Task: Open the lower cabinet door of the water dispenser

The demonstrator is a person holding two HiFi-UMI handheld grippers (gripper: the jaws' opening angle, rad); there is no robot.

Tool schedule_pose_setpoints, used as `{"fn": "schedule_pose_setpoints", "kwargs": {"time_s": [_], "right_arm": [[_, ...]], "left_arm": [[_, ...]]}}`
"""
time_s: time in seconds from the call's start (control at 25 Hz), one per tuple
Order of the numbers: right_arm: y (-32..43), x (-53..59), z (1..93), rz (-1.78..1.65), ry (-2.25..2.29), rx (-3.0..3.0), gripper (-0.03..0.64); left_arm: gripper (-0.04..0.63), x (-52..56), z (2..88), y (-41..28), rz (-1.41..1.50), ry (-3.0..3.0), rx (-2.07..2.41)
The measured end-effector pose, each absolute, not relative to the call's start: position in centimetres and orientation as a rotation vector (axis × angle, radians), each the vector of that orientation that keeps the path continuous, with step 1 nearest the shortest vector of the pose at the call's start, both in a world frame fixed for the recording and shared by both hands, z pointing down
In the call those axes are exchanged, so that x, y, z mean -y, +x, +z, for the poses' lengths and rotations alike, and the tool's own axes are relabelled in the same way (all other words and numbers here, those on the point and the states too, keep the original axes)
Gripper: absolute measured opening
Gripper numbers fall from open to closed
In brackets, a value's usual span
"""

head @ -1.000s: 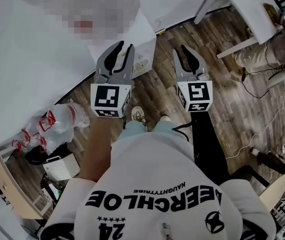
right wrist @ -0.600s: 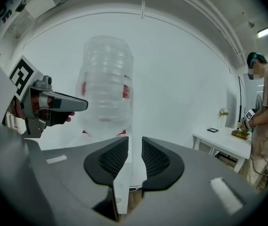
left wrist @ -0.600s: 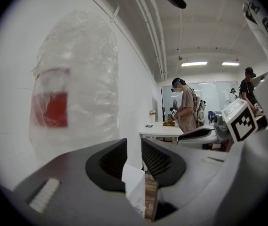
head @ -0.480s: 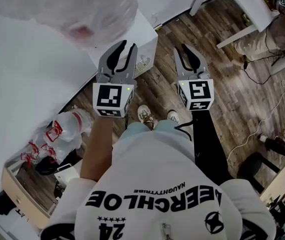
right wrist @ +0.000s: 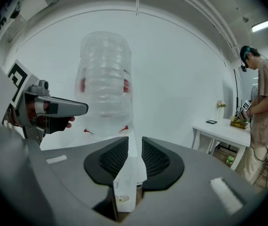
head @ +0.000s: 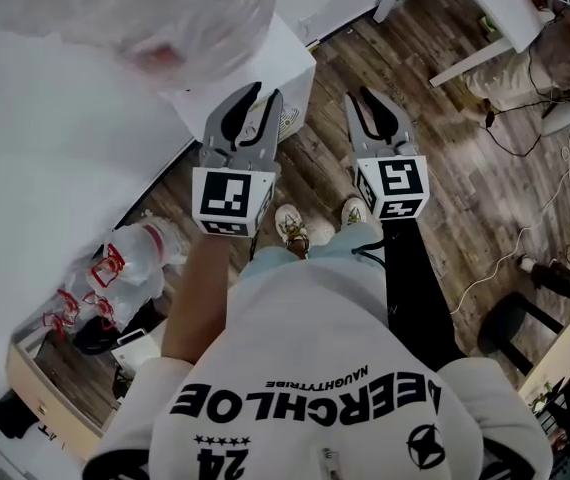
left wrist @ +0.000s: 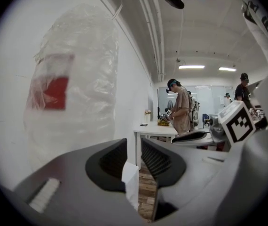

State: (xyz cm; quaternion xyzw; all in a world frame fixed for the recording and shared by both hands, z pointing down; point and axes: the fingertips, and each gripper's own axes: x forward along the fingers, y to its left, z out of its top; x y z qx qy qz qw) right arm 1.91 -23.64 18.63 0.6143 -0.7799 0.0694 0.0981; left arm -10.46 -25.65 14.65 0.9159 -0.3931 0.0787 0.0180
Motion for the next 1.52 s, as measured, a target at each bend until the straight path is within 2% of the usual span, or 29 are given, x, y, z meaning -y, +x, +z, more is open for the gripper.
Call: {"fn": "schedule_pose_setpoints", "kwargs": {"time_s": [0.56,0.88,1.52], "right_arm": [[4.7,28.3,19.4,0.064,1.541,2.427,0.072],[7.1,31.2,21.8,0.098,1.342,2.499,0.081],[9.9,33.9,30.1,0.180,1.081,2.526,0.094]], "left_arm": [[0.103,27.9,15.5,-4.9,0.274,2.771,1.326],[0.103,29.9,16.3,-1.1,0.318,2.719,1.421],[0.103,32.2,24.7,3.6,0.479,2.556,1.425]]}}
